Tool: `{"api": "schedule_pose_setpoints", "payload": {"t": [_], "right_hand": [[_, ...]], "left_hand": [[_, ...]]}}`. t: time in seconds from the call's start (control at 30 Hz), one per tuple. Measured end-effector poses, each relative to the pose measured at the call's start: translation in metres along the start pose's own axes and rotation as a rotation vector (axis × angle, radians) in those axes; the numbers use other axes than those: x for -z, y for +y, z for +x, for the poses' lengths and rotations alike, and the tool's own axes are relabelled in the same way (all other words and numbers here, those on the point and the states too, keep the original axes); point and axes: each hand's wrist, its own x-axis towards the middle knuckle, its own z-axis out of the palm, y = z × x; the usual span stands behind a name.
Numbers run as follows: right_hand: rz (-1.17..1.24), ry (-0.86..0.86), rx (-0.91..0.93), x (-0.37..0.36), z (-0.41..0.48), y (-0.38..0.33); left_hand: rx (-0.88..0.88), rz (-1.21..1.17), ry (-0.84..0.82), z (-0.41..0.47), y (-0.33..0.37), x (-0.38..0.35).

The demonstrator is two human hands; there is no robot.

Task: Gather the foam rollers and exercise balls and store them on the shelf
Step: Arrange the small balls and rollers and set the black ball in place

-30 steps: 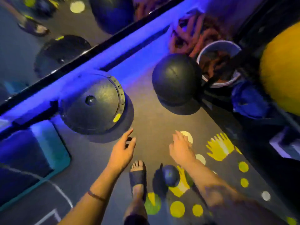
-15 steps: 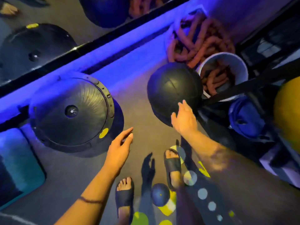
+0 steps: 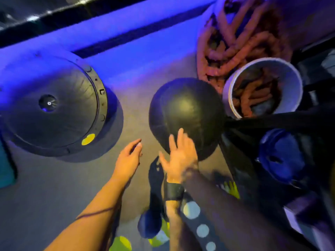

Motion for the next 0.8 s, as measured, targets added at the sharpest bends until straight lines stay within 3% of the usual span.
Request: {"api": "schedule_pose_setpoints", "payload": {"t": [0.1, 0.13, 0.2, 0.27, 0.3, 0.37, 0.4, 0.43, 0.57, 0.8], "right_hand": [[0.203, 0.145, 0.377, -0.003, -0.052, -0.013], [0.303, 0.234, 0.395, 0.003, -0.053, -0.011], [0.444, 0.362, 0.184, 0.011, -0.038, 0.002], [0.419, 0.346, -0.251, 0.015, -0.008, 0.029], [0.437, 0.218, -0.476, 0.013, 0.006, 0.047], [0.654, -0.212, -0.759, -0.016, 0.031, 0.082], [0.822, -0.394, -0.813, -0.036, 0.039, 0.091], [0.983, -0.461, -0.848, -0.057, 0.041, 0.096], [1.292, -0.263, -0.912, -0.140, 0.024, 0.113], [1.307, -0.080, -1.167, -0.054, -0.096, 0.075]], "left_hand": [[0.085, 0.011, 0.063, 0.001, -0.005, -0.003], [0.137, -0.002, 0.070, 0.002, -0.008, -0.004], [0.252, -0.049, 0.052, 0.008, -0.015, -0.008], [0.344, -0.091, 0.020, 0.016, -0.027, -0.012], [0.378, -0.131, 0.052, 0.022, -0.036, -0.013], [0.427, -0.193, 0.181, 0.034, -0.063, -0.007], [0.428, -0.208, 0.236, 0.043, -0.080, -0.001], [0.406, -0.241, 0.266, 0.048, -0.097, 0.006], [0.346, -0.478, 0.278, 0.051, -0.127, 0.016], [0.136, -0.231, 0.168, -0.049, -0.084, 0.035]]}}
